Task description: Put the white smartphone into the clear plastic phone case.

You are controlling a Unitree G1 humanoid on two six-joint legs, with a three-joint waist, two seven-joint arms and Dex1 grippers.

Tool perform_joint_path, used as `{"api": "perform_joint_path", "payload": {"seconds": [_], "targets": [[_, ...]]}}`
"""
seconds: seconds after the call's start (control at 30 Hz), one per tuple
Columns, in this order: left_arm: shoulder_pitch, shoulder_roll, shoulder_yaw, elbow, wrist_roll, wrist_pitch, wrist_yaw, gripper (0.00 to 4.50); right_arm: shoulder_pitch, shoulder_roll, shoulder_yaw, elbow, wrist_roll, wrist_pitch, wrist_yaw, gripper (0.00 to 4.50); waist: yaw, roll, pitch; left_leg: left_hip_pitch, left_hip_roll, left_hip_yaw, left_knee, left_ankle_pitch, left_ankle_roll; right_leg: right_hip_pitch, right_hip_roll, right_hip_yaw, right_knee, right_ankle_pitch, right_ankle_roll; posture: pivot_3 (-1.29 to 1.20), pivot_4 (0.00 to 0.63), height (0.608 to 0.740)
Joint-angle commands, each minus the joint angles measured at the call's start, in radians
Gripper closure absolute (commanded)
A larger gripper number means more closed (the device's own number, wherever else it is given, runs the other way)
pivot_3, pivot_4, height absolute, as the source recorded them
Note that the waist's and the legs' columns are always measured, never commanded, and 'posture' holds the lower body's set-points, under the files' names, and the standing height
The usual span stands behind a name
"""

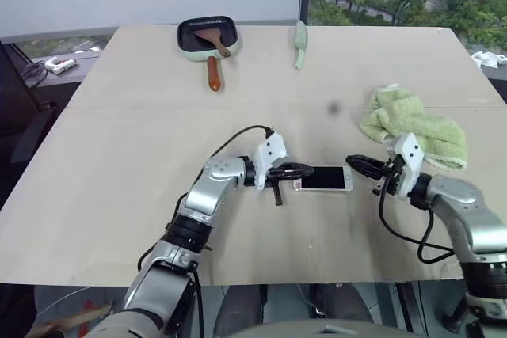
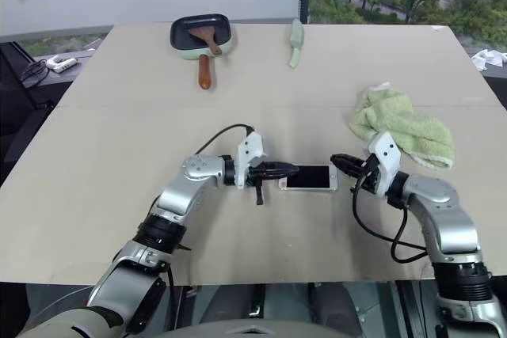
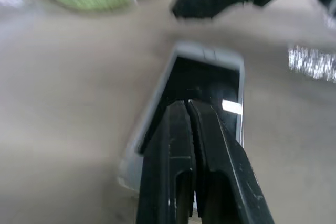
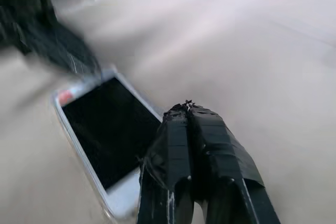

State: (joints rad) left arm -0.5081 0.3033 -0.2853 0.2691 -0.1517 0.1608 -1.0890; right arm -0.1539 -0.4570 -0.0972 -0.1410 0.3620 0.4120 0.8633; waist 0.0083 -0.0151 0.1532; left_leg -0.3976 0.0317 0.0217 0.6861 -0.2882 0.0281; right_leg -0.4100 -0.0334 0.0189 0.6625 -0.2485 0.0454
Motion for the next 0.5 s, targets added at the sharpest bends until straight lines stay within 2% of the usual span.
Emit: {"api": "perform_joint_path", "payload": {"seconds": [0.03,0.5], "targets": [[-0.013,0.013,-0.011,0.022,0.023,-0.044,-0.013,4.43,0.001,0.021,-0.033,0.025,0.042,-0.062,0.002,4.5,0.0,0.0,0.0,0.0,0.0,0.0,0.0,0.0,0.0,0.0,0.0,0.0,0.0,0.0,0.0,0.0,0.15,0.74],[-0.006,0.016,-0.01,0.055,0.034,-0.085,-0.004,4.43,0.046,-0.031,0.061,0.118,-0.024,-0.116,0.049,4.5,0.003,0.001,-0.001,0.001,0.0,0.0,0.0,0.0,0.0,0.001,0.0,0.0,0.0,0.0,0.0,0.0,0.15,0.74]]}}
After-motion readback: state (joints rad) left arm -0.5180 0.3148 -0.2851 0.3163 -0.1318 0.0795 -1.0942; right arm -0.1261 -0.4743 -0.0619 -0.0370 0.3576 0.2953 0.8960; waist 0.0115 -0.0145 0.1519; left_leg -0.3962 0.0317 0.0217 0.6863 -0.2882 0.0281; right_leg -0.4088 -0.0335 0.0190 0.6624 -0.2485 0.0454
